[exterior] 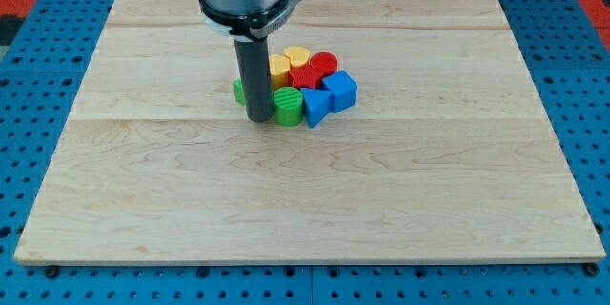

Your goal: Move your arm towards the green star

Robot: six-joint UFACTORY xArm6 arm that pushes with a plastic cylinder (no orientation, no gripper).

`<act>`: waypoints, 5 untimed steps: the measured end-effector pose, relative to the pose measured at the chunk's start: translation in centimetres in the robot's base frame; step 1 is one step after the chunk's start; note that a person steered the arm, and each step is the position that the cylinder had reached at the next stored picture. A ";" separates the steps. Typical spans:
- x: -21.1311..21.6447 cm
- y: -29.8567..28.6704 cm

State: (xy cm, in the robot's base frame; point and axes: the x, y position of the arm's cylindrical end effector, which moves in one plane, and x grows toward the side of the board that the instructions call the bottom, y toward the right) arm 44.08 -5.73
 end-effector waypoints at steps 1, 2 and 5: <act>0.2 -2.7; 0.2 -6.7; -1.8 -6.4</act>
State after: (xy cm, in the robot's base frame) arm 42.26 -12.10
